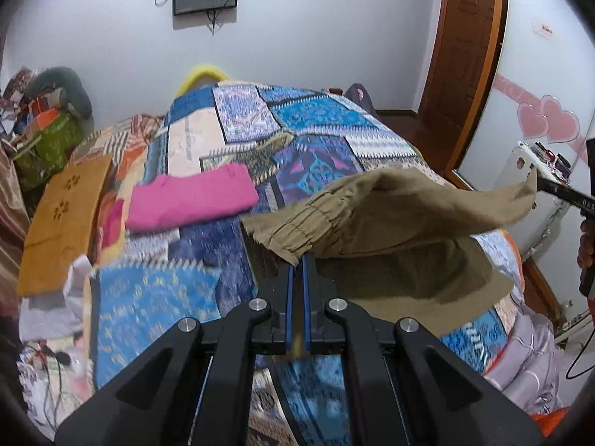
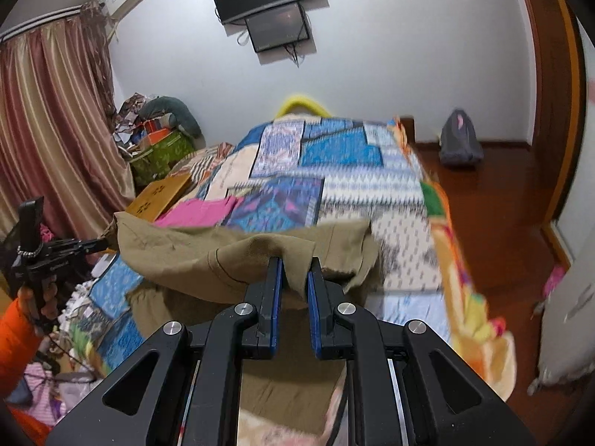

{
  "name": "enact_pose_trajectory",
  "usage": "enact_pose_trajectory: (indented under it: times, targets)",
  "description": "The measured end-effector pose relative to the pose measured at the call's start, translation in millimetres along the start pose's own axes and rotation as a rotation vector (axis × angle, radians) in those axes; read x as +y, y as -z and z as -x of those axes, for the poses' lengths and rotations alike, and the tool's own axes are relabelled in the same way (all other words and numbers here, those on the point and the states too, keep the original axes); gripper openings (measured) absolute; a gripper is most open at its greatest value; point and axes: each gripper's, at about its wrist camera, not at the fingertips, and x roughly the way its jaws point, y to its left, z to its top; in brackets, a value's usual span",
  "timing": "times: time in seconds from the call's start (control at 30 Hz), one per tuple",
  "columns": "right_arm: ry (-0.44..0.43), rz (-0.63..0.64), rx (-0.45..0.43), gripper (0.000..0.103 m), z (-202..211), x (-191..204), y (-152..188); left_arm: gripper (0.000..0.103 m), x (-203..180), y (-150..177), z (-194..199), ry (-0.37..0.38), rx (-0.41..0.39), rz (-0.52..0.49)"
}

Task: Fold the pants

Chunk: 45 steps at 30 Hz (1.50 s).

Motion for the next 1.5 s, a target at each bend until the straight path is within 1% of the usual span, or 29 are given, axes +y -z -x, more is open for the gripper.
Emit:
enact_pose_trajectory:
  times: [0.17, 0.37, 0.47, 0.57, 0.67, 0.73, 0.8, 0.83, 0.93, 1.03, 1.17, 1.23, 1.3, 1.4, 1.47, 1.5]
  targets:
    - [0.012, -0.015, 0.050, 0.011, -3, -2, 31, 0.001, -2, 26, 0, 0.012, 0.032, 0.016]
    - [0.020, -0.052, 0.081, 0.011, 2, -7, 60, 0.000, -2, 50, 1, 0.005, 0.067, 0.034]
    - [0.036, -0.054, 0.109, 0.011, 3, -7, 73, 0.000, 0, 54, 2, -0.021, 0.078, 0.033]
    - [0.065, -0.062, 0.144, 0.011, 1, -10, 81, 0.000, 5, 49, 5, -0.040, 0.074, 0.044]
    - [0.120, -0.054, 0.176, 0.020, 0, -14, 86, 0.001, 6, 39, 6, -0.052, 0.061, 0.050]
    - [0.187, -0.038, 0.187, 0.036, 2, -18, 89, 0.003, 4, 33, 5, -0.049, 0.057, 0.051]
    - [0.222, -0.046, 0.190, 0.037, 5, -23, 90, 0.012, 1, 26, 2, -0.051, 0.060, 0.051]
    - [0.235, -0.059, 0.189, 0.037, 8, -27, 87, 0.014, -2, 22, -1, -0.050, 0.063, 0.049]
    - [0.216, -0.085, 0.152, 0.037, 17, -29, 74, 0.015, -12, 13, -10, -0.038, 0.066, 0.035]
    - [0.170, -0.067, 0.085, 0.037, 22, -16, 53, 0.015, -23, 8, -22, -0.007, 0.083, 0.027]
    - [0.116, -0.033, 0.066, 0.037, 3, 5, 44, 0.015, -38, 14, -43, -0.005, 0.119, 0.012]
    - [0.099, -0.019, 0.095, 0.037, -14, 13, 49, 0.015, -40, 19, -52, -0.008, 0.134, 0.017]
    - [0.086, -0.007, 0.139, 0.037, -35, 19, 59, 0.018, -41, 26, -58, -0.021, 0.142, 0.020]
    - [0.085, 0.005, 0.240, 0.037, -66, 22, 81, 0.021, -41, 35, -63, -0.034, 0.148, 0.021]
    - [0.071, -0.011, 0.263, 0.037, -74, 19, 94, 0.022, -41, 41, -64, -0.038, 0.140, 0.021]
    - [0.059, -0.037, 0.250, 0.037, -73, 16, 97, 0.022, -42, 44, -65, -0.043, 0.139, 0.015]
